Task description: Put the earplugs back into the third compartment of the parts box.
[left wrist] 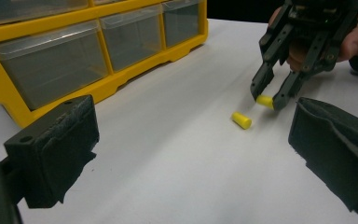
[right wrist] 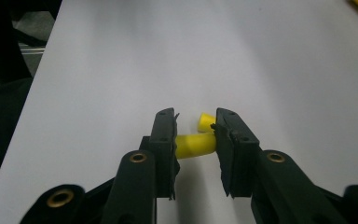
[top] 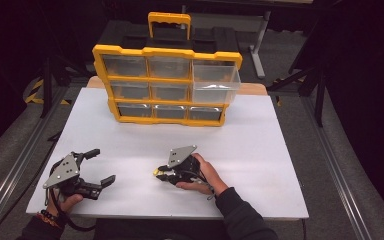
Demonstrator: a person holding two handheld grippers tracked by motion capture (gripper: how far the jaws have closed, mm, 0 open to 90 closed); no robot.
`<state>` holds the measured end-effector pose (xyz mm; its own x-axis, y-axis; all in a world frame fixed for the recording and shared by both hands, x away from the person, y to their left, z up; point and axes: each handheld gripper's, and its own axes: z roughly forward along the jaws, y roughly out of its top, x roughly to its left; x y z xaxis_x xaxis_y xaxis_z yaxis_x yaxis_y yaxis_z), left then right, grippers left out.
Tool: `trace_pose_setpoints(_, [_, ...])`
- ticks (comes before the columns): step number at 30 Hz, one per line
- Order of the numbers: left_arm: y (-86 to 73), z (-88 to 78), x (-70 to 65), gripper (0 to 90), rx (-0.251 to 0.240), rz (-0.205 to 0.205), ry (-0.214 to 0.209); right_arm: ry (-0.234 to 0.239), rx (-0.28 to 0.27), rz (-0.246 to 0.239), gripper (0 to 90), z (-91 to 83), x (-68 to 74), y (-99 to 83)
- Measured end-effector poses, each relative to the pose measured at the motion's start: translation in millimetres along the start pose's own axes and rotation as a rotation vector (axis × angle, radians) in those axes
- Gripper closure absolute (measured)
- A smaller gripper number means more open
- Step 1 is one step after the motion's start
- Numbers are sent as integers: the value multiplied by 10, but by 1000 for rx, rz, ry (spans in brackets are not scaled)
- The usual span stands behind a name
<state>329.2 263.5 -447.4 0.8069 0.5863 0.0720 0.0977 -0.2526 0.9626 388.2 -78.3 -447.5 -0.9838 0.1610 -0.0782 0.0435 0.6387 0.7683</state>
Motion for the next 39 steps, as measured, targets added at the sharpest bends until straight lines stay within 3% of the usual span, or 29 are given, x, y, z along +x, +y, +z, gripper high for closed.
trace_pose_setpoints(12, [1, -4, -8, 24, 13, 15, 2, -96, -103, -31, 709, -293, 98, 107])
trace_pose_setpoints(19, [-6, -6, 0, 21, 12, 12, 17, -201, -200, -20, 712, -609, 100, 128])
trace_pose_setpoints(39, [-13, -4, 8, 20, 17, 9, 19, -377, -323, 33, 713, -1330, 38, -18])
